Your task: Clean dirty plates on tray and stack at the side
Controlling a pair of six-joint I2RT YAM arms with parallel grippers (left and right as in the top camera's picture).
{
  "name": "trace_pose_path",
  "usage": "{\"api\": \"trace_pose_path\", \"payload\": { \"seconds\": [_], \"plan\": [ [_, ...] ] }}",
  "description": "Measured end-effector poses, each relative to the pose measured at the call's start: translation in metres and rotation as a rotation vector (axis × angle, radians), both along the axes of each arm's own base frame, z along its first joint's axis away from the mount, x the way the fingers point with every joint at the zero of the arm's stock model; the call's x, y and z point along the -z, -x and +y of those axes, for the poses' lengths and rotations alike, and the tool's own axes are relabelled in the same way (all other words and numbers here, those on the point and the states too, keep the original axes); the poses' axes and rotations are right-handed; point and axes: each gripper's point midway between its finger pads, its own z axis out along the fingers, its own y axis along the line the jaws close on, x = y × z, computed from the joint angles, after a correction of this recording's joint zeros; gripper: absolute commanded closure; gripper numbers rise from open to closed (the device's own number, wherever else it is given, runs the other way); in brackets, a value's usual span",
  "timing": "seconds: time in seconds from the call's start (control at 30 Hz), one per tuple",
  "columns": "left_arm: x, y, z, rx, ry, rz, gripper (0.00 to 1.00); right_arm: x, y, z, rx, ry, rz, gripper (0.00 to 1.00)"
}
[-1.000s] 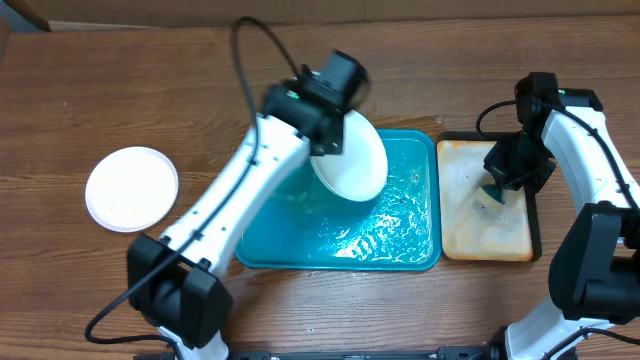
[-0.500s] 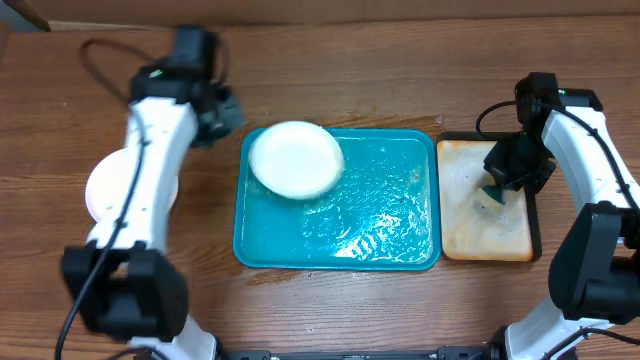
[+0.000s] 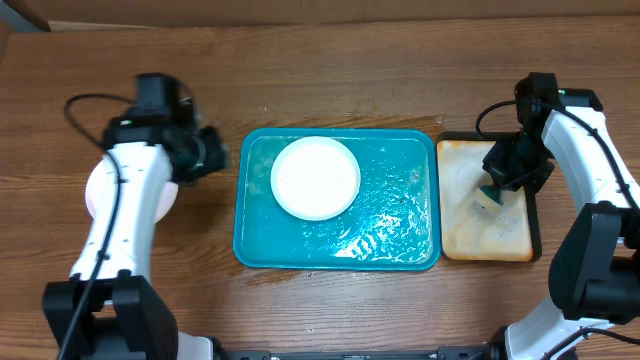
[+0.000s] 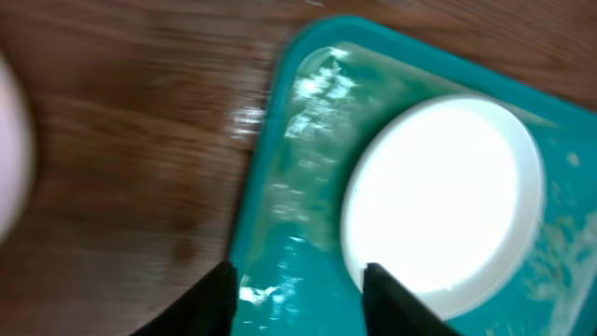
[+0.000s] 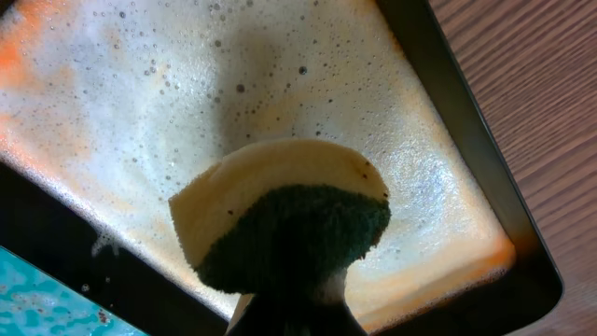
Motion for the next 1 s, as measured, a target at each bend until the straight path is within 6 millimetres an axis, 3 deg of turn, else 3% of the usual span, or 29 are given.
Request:
{"api": "trace_pose_path", "payload": {
  "seconds": [0.13,0.27,0.43,0.67,0.8,0.83,0.87,0.9,1.0],
  "plan": [
    [0.004,0.003,-0.039,0.106,0.026,-0.004,0.47,0.0,-0.001,0.0,0.0,0.0,-0.005,0.96],
    [0.035,0.008,-0.058,0.156,0.031,0.078,0.47,0.0,-0.002,0.0,0.0,0.0,-0.009,0.96],
    [0.077,0.015,-0.067,0.159,0.031,0.194,0.46,0.0,-0.003,0.0,0.0,0.001,-0.01,0.96],
    [0.098,0.014,-0.068,0.145,0.031,0.237,0.49,0.0,-0.002,0.0,0.0,0.0,-0.01,0.96],
    [0.118,0.019,-0.068,0.133,0.034,0.299,0.67,0.0,-0.003,0.0,0.0,0.001,-0.01,0.96],
    [0.124,0.021,-0.068,0.131,0.036,0.317,0.74,0.0,-0.003,0.0,0.0,0.001,-0.01,0.96],
    [0.126,0.022,-0.07,0.13,0.046,0.329,0.9,0.0,-0.002,0.0,0.0,0.001,-0.01,0.96],
    [0.126,0.021,-0.071,0.13,0.051,0.325,0.96,0.0,-0.002,0.0,0.0,0.0,-0.01,0.96],
    [0.128,0.017,-0.077,0.139,0.075,0.311,0.96,0.0,-0.003,0.0,0.0,0.0,-0.011,0.96]
  ]
}}
